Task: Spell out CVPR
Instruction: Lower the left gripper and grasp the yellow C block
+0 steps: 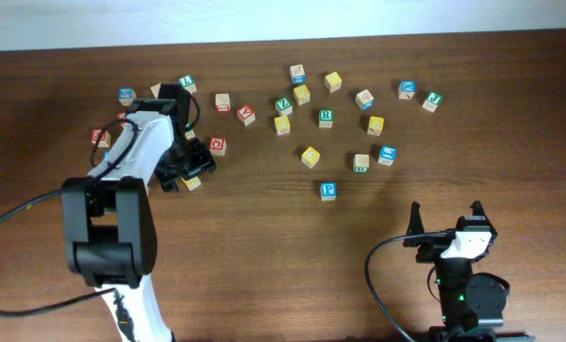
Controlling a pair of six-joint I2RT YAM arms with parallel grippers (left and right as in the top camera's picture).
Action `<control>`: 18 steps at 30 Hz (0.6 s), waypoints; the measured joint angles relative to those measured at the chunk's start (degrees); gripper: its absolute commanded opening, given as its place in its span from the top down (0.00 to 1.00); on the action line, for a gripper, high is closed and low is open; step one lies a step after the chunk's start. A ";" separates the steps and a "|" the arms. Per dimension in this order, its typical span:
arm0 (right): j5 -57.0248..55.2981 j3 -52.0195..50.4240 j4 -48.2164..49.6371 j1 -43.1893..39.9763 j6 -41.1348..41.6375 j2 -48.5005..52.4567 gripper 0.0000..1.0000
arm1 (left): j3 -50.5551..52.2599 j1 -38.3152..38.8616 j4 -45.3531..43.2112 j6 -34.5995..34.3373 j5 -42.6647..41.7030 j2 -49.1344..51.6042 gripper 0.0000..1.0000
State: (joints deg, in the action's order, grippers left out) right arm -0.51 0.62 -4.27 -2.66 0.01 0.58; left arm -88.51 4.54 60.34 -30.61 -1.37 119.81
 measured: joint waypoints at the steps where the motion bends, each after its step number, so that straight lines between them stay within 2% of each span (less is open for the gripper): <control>1: 0.00 0.00 0.00 0.00 0.02 0.00 0.02 | 0.00 -0.02 -0.11 0.24 0.02 1.14 0.33; 4: 0.00 0.00 0.00 0.00 0.02 0.00 0.02 | -0.02 -0.02 -0.66 0.26 0.26 3.06 0.41; 7: 0.00 0.00 0.00 0.00 0.02 0.00 0.02 | -0.02 -0.02 -1.62 0.63 0.33 3.06 0.38; 12: 0.00 0.00 0.00 0.00 0.02 0.00 0.02 | -0.11 0.00 -2.82 0.87 2.05 3.06 0.57; 18: 0.00 0.00 -0.02 0.00 0.04 0.00 0.02 | -0.11 0.00 -2.82 0.87 2.45 3.06 0.69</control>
State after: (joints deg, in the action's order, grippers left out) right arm -0.51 0.62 -4.29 -2.66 0.05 0.58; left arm -88.62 4.54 57.52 -29.74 1.08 122.87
